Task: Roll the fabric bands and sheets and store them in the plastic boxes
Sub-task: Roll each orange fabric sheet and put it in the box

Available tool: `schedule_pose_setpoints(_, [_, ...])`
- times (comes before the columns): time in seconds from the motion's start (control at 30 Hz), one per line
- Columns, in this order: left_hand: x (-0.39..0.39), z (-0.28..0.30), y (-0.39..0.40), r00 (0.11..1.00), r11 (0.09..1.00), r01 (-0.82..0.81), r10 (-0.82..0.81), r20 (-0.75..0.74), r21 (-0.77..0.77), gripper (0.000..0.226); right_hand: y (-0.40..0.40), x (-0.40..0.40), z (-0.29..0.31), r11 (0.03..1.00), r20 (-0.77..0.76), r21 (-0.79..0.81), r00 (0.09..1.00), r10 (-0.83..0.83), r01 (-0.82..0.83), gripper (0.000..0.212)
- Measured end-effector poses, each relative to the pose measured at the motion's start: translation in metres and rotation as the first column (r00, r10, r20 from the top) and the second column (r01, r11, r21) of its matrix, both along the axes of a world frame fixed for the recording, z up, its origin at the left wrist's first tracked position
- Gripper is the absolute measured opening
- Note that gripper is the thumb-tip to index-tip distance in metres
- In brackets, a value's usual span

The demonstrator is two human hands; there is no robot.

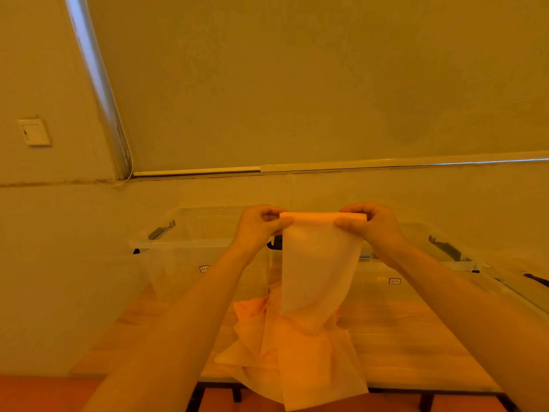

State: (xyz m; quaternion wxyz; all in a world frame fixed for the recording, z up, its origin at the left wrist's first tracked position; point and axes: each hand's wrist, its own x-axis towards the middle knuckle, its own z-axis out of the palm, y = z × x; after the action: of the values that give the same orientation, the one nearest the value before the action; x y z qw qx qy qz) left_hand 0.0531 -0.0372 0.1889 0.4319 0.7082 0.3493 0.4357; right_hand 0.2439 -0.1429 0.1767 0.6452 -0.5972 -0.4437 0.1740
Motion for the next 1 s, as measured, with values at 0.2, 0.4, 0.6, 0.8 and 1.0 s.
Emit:
schedule_pose_setpoints(0.2, [-0.0025, -0.0024, 0.0016, 1.000, 1.000, 0.005, -0.005, 0.030, -0.019, 0.021, -0.0008, 0.0047, -0.0031, 0.999, -0.017, 0.009, 0.999, 0.049, -0.049, 0.030])
schedule_pose_setpoints(0.4, [-0.0052, -0.0047, 0.0023, 0.999, 0.999, 0.030, -0.031, 0.024, 0.027, 0.029, 0.0018, 0.0034, -0.0041, 0.999, -0.029, 0.039, 0.999, 0.027, -0.026, 0.022])
schedule_pose_setpoints(0.6, [-0.0053, -0.0017, 0.0037, 0.997, 0.999, 0.049, -0.049, 0.051, -0.006, 0.021, 0.0029, 0.0028, -0.0054, 1.000, -0.022, 0.018, 1.000, 0.015, -0.015, 0.018])
schedule_pose_setpoints(0.8, [-0.0035, -0.0042, 0.0035, 0.998, 1.000, 0.001, -0.001, 0.069, 0.003, 0.018, 0.0018, 0.0047, -0.0047, 0.998, -0.005, 0.003, 0.998, 0.059, -0.059, 0.023])
schedule_pose_setpoints(1.0, [-0.0035, -0.0045, 0.0045, 0.999, 0.998, 0.034, -0.035, 0.023, 0.059, 0.026, 0.0015, 0.0030, -0.0043, 0.999, -0.049, 0.011, 0.998, 0.043, -0.043, 0.020])
